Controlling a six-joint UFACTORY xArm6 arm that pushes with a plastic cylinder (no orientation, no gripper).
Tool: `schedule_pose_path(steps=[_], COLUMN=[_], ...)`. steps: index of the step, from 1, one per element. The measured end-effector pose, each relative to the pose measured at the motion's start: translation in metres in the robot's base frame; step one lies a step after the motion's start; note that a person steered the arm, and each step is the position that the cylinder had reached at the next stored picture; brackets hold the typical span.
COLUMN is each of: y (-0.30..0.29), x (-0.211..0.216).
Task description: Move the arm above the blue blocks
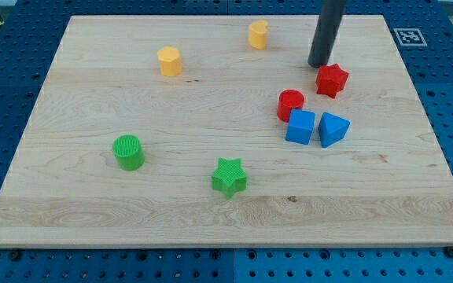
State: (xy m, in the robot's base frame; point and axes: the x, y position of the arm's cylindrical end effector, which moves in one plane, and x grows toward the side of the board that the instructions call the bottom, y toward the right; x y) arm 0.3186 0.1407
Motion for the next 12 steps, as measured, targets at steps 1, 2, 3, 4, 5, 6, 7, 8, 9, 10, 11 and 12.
schedule_pose_path(steps=[1, 2, 3, 4, 5, 6, 7, 8, 9, 10, 11, 12], y=[-0.029, -0.052, -0.053, -0.056, -0.066, -0.066, -0.066, -0.070, -0.041, -0.025, -0.025, -0.025], x=[-0.004, -0.002, -0.002, 0.001, 0.006, 0.024, 0.040, 0.051, 0.062, 0.080, 0.081, 0.081])
